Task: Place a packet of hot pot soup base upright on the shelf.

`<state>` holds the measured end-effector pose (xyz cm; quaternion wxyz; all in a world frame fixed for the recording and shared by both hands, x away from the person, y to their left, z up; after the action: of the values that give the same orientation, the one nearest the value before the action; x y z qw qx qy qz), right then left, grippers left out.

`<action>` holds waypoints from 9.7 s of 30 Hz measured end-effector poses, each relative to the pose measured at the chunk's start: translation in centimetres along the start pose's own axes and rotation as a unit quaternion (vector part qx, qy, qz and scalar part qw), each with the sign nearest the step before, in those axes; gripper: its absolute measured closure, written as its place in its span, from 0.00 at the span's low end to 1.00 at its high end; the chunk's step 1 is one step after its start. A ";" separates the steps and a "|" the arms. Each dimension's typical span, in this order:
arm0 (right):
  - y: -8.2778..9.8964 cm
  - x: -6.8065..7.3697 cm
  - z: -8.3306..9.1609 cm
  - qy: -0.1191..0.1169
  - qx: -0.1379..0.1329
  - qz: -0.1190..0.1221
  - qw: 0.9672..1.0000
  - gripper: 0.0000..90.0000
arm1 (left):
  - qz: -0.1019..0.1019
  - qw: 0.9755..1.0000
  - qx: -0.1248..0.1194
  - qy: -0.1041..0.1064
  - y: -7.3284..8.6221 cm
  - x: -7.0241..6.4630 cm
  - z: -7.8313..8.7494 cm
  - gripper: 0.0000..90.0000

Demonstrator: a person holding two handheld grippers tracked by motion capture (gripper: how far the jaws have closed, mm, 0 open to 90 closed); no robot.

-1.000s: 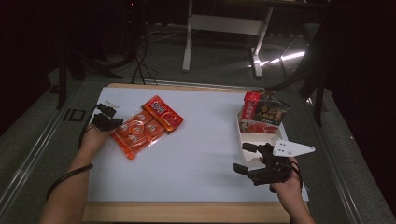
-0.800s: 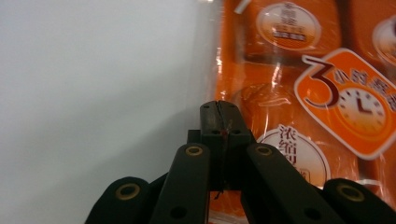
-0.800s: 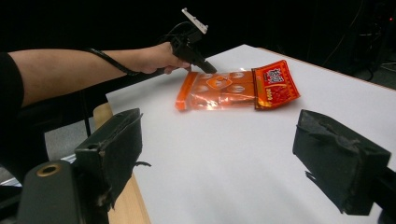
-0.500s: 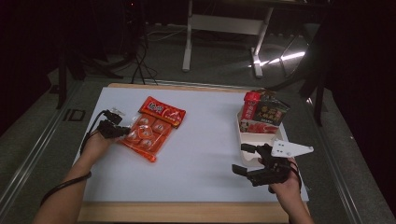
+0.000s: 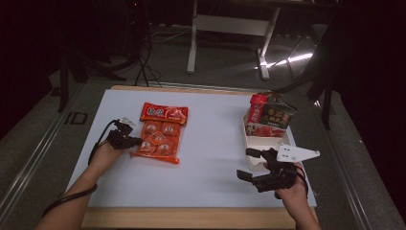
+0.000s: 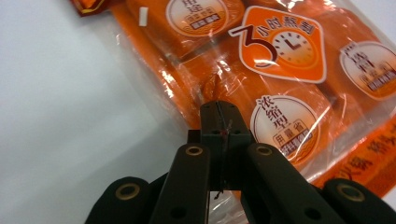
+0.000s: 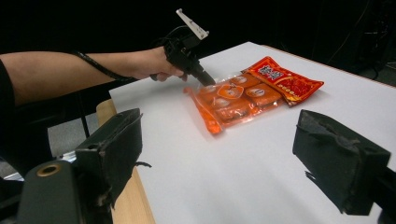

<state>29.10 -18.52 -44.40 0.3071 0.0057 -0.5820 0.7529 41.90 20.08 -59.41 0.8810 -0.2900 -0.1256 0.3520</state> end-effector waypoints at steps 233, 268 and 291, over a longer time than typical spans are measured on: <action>1.4 -0.3 -1.2 0.035 0.021 0.039 0.998 0.16 | -0.019 0.988 -0.126 0.082 -5.7 -7.4 4.2 0.51; 2.1 -0.3 -1.7 0.072 0.036 0.042 0.996 0.14 | 0.078 0.988 -0.086 0.103 -1.5 -5.5 -1.9 0.55; 2.2 -0.7 -1.8 0.068 0.043 0.025 0.996 0.15 | 0.041 0.993 -0.077 0.083 -4.0 -6.4 -2.8 0.99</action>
<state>29.24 -17.60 -47.18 0.3269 -0.0469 -0.5266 0.7834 40.64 12.15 -59.40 0.8482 -0.3906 -0.0667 0.3515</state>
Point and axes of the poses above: each handheld gripper's, and its own axes: z roughly backward along the jaws, y roughly out of its underside, x roughly to its left, the point moved 8 cm from there along -z, roughly forward along the jaws, and after that the axes turned 13 degrees about -z, right-handed, at the moved point
